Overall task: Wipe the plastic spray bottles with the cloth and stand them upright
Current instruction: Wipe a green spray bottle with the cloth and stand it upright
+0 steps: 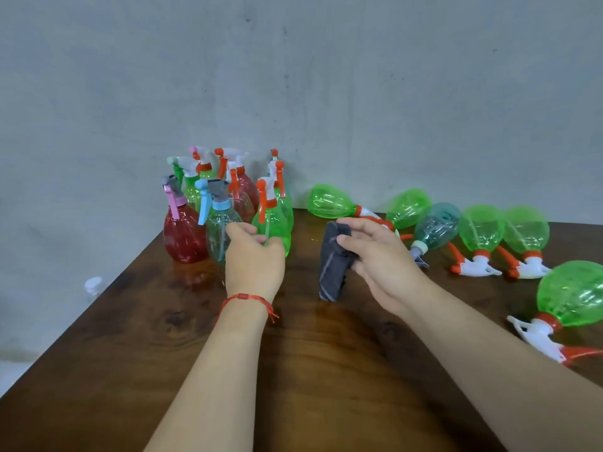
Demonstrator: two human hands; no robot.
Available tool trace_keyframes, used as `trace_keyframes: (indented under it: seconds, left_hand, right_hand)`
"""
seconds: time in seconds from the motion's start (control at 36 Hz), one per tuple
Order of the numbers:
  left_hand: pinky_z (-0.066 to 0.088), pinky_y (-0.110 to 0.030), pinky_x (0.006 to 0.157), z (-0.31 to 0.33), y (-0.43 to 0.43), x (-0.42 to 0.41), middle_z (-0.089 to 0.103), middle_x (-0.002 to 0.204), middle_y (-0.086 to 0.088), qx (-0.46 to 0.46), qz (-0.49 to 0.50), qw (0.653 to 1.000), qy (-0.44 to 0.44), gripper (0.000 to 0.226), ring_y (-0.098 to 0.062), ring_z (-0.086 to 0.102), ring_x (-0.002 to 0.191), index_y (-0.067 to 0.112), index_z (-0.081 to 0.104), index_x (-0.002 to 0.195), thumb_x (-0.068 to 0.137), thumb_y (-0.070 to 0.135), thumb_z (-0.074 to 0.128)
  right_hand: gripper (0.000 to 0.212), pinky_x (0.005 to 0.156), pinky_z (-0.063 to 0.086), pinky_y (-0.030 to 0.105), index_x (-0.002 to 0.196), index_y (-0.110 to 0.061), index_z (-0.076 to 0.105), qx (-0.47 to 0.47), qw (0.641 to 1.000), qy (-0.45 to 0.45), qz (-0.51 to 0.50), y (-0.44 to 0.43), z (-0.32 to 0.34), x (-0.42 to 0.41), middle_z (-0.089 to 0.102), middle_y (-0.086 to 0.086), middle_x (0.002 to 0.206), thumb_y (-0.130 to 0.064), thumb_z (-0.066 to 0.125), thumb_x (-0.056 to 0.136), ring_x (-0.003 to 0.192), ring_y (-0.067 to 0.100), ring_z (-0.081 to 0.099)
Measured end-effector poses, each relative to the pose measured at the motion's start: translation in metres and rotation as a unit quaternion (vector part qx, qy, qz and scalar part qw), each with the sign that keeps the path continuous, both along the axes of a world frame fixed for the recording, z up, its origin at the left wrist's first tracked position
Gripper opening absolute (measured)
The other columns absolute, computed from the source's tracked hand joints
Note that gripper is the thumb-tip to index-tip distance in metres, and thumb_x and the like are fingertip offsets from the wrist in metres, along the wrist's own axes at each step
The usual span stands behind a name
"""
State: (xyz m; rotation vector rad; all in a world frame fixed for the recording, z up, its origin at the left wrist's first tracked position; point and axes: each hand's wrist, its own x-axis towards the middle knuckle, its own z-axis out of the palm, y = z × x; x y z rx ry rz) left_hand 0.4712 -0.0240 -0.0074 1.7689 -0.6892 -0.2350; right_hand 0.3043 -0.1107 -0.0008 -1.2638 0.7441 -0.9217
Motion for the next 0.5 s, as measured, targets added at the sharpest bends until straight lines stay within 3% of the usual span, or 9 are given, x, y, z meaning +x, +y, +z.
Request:
trace_keyframes:
  seconds: [0.08, 0.14, 0.19, 0.25, 0.33, 0.39, 0.44, 0.5]
  left_hand:
    - [0.039, -0.031, 0.064, 0.007, 0.003, -0.010, 0.063, 0.094, 0.001, 0.046, -0.024, 0.998, -0.021, 0.020, -0.022, 0.063, 0.084, 0.016, 0.047, 0.117, 0.100, 0.018, 0.059]
    - [0.043, -0.035, 0.076, 0.009, 0.004, -0.017, 0.064, 0.097, 0.001, 0.112, -0.066, 0.990, -0.062, 0.014, -0.027, 0.064, 0.092, 0.021, 0.052, 0.110, 0.102, 0.031, 0.059]
    - [0.049, -0.038, 0.086, 0.012, 0.004, -0.028, 0.069, 0.104, 0.006, 0.108, -0.140, 0.982, -0.071, 0.019, -0.021, 0.068, 0.101, 0.028, 0.058, 0.106, 0.104, 0.047, 0.059]
    - [0.052, -0.038, 0.102, 0.015, 0.005, -0.045, 0.068, 0.122, 0.015, 0.042, -0.261, 0.964, -0.033, 0.032, -0.007, 0.066, 0.116, 0.036, 0.061, 0.124, 0.101, 0.057, 0.065]
    - [0.044, -0.036, 0.118, 0.008, 0.007, -0.079, 0.059, 0.149, 0.020, 0.001, -0.429, 0.903, -0.026, 0.072, 0.000, 0.056, 0.138, 0.042, 0.044, 0.154, 0.092, 0.053, 0.079]
    - [0.048, -0.042, 0.117, -0.004, 0.003, -0.094, 0.062, 0.146, 0.020, -0.008, -0.437, 0.897, -0.067, 0.070, -0.004, 0.060, 0.135, 0.043, 0.043, 0.154, 0.094, 0.038, 0.080]
    - [0.058, -0.045, 0.104, -0.011, -0.001, -0.102, 0.068, 0.132, 0.023, -0.025, -0.405, 0.908, -0.107, 0.060, -0.003, 0.070, 0.116, 0.045, 0.047, 0.150, 0.099, 0.029, 0.075]
    - [0.062, -0.035, 0.088, -0.015, -0.002, -0.104, 0.070, 0.119, 0.026, -0.028, -0.378, 0.915, -0.139, 0.052, 0.003, 0.071, 0.094, 0.045, 0.051, 0.148, 0.104, 0.025, 0.070]
  right_hand:
    - [0.032, 0.103, 0.058, 0.040, 0.132, -0.005, 0.066, 0.033, 0.997, -0.065, 0.021, 0.003, 0.006, -0.026, 0.076, 0.013, 0.120, 0.005, 0.060, 0.102, 0.111, 0.024, 0.073]
    - [0.034, 0.104, 0.058, 0.040, 0.134, -0.005, 0.065, 0.036, 0.996, -0.080, 0.034, 0.005, 0.008, -0.043, 0.075, 0.014, 0.126, 0.006, 0.059, 0.102, 0.118, 0.027, 0.072]
    - [0.037, 0.106, 0.056, 0.043, 0.135, -0.005, 0.064, 0.028, 0.995, -0.083, 0.045, 0.007, 0.011, -0.059, 0.074, 0.015, 0.130, 0.007, 0.059, 0.101, 0.124, 0.029, 0.070]
    - [0.039, 0.106, 0.057, 0.045, 0.137, -0.005, 0.063, 0.018, 0.995, -0.085, 0.049, 0.009, 0.011, -0.073, 0.072, 0.018, 0.131, 0.009, 0.059, 0.100, 0.125, 0.031, 0.069]
    - [0.041, 0.104, 0.057, 0.046, 0.140, -0.005, 0.062, 0.016, 0.994, -0.098, 0.052, 0.013, 0.009, -0.090, 0.070, 0.023, 0.133, 0.007, 0.058, 0.101, 0.125, 0.035, 0.068]
    - [0.040, 0.103, 0.058, 0.046, 0.140, -0.005, 0.061, 0.024, 0.992, -0.110, 0.048, 0.014, 0.005, -0.098, 0.069, 0.024, 0.133, 0.004, 0.057, 0.102, 0.124, 0.035, 0.068]
    - [0.039, 0.103, 0.059, 0.044, 0.141, -0.006, 0.061, 0.021, 0.992, -0.113, 0.047, 0.015, -0.002, -0.104, 0.069, 0.022, 0.135, 0.000, 0.058, 0.103, 0.124, 0.032, 0.069]
    - [0.041, 0.107, 0.057, 0.043, 0.142, -0.009, 0.061, 0.004, 0.993, -0.103, 0.051, 0.016, -0.011, -0.109, 0.070, 0.018, 0.136, -0.003, 0.062, 0.102, 0.128, 0.030, 0.068]
